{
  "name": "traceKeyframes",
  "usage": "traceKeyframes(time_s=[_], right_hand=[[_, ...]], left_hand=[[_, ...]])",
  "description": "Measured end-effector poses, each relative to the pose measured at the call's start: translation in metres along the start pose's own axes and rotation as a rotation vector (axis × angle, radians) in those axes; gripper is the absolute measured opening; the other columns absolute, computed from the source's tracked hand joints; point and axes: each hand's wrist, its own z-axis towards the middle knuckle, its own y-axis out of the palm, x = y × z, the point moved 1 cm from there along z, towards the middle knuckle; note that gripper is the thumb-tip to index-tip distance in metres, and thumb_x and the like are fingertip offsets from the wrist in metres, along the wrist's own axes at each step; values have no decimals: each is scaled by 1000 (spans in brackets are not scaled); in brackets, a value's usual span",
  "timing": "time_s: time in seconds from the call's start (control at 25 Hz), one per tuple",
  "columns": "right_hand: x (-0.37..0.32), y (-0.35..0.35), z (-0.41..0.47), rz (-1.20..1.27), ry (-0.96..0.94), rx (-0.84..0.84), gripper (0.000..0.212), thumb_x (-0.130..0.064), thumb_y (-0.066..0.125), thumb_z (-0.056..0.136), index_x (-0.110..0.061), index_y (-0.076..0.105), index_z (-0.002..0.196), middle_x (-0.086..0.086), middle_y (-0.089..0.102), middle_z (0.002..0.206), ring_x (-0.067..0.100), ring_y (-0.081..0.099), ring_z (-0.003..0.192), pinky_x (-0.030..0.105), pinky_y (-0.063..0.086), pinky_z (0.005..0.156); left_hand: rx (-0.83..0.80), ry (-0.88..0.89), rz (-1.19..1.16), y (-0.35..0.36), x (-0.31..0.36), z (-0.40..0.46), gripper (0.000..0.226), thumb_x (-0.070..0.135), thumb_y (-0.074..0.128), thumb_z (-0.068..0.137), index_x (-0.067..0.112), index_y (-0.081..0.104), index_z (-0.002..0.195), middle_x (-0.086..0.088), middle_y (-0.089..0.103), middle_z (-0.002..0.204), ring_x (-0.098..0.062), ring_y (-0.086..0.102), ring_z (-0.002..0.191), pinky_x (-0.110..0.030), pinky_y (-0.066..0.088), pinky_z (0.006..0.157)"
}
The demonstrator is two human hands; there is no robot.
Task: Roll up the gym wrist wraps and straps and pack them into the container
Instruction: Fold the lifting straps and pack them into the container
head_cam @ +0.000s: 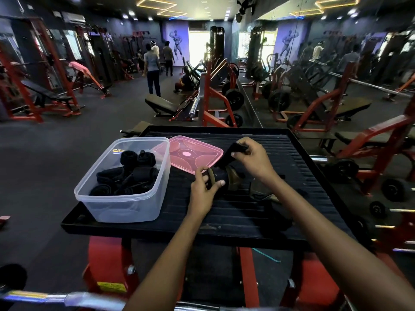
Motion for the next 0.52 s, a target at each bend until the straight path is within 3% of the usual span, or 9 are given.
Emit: traceKeyframes(time_s=[0.08, 0.24, 0.32, 0.4, 0.52], right_hand=[[-1, 2, -4, -27, -31, -14, 20, -2, 67, 80, -18, 60, 89, -8, 59, 78, 10, 57, 75, 32, 51, 75], [-6, 6, -16, 12, -20, -80, 16, -6, 63, 87, -17, 64, 98, -3, 62, 81, 7, 58, 72, 24, 56, 65], [-1, 11, -24, -18, -19, -107, 15, -7, 62, 87, -18, 65, 97, -11, 61, 78, 9, 58, 75, 30, 56, 74], [3, 13, -29, -34, -25, -97, 16, -8, 62, 87, -24, 64, 93, -19, 60, 77, 12, 60, 80, 38, 56, 83], [0, 13, -29, -7, -26, -82, 16, -7, 60, 89, -20, 65, 97, -15, 61, 80, 13, 61, 83, 40, 56, 85]], left_hand=[[16, 19, -52, -1, 1, -1, 42, 16, 73, 79, 27, 46, 110, 0, 65, 88, -7, 61, 84, -9, 47, 74], [-6, -42, -160, -1, -10, 5, 30, 25, 72, 79, 40, 58, 100, -9, 64, 82, -13, 59, 76, -31, 51, 70], [-22, -107, -200, -2, -16, 9, 30, 23, 68, 83, 36, 59, 110, -8, 62, 86, -15, 57, 80, -29, 49, 73], [-77, -126, -235, -1, -17, 10, 39, 17, 57, 91, 21, 52, 130, -1, 61, 98, -7, 57, 89, -20, 44, 85], [-104, -110, -183, 0, -16, 11, 44, 12, 51, 95, 13, 43, 139, 4, 62, 109, -3, 56, 101, -14, 40, 93]])
